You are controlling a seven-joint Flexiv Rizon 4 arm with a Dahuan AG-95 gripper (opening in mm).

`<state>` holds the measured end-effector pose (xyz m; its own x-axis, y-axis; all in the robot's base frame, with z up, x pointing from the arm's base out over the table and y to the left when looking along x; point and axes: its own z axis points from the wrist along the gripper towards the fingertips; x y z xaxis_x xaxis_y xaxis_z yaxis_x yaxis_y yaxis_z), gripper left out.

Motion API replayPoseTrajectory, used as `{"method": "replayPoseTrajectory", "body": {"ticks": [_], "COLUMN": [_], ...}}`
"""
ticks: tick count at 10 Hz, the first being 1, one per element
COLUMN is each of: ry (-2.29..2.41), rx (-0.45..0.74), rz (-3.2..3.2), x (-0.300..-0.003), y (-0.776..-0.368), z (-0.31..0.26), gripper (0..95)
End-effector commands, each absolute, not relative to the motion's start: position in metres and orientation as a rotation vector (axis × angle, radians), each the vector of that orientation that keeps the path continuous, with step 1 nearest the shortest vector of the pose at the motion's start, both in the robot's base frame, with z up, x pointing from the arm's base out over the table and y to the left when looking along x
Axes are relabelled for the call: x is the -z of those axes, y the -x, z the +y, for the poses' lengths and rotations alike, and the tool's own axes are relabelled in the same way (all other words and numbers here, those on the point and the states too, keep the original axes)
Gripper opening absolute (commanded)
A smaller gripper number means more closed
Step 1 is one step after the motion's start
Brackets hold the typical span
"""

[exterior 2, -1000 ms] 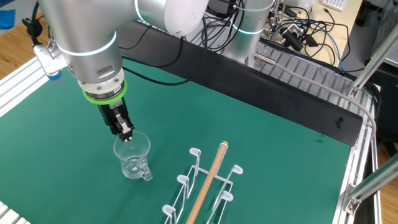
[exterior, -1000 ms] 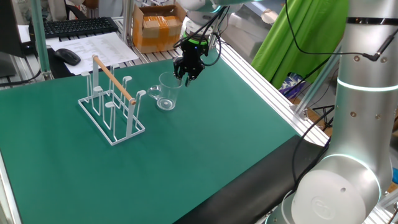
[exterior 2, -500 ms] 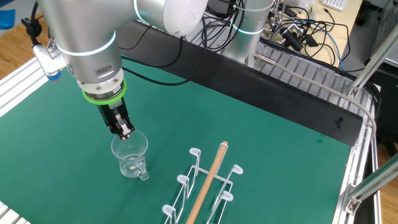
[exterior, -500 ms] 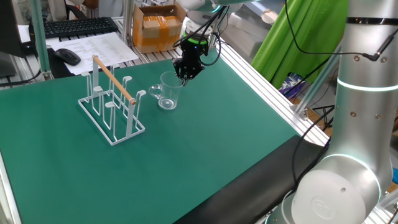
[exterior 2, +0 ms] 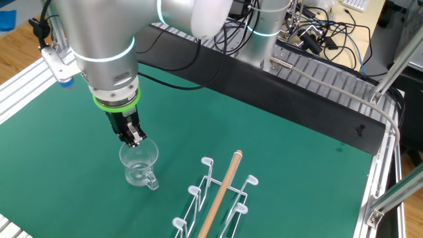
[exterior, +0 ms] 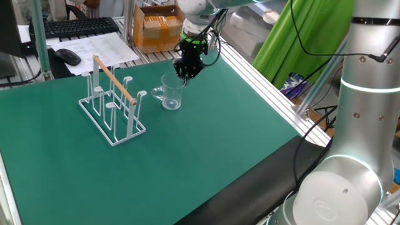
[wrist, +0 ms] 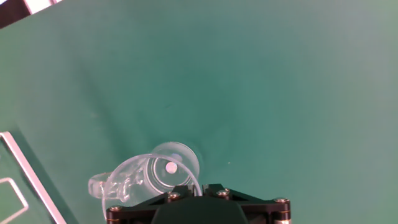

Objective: Put the cup on the cup rack

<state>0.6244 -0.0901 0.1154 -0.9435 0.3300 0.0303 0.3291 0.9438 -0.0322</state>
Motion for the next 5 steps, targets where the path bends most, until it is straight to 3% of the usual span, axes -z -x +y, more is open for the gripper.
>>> {"method": "replayPoseTrajectory", "body": {"ticks": [1,5], "ry": [0.489,0.385], "rx": [-0.079,-0.212], "rz": [-3.059,-3.062], "x": [-0.1204,-0.1277], "y": [-0.6239,-0.6227], "z": [-0.0905,-0.0905], "gripper": [0.0,0.0]}}
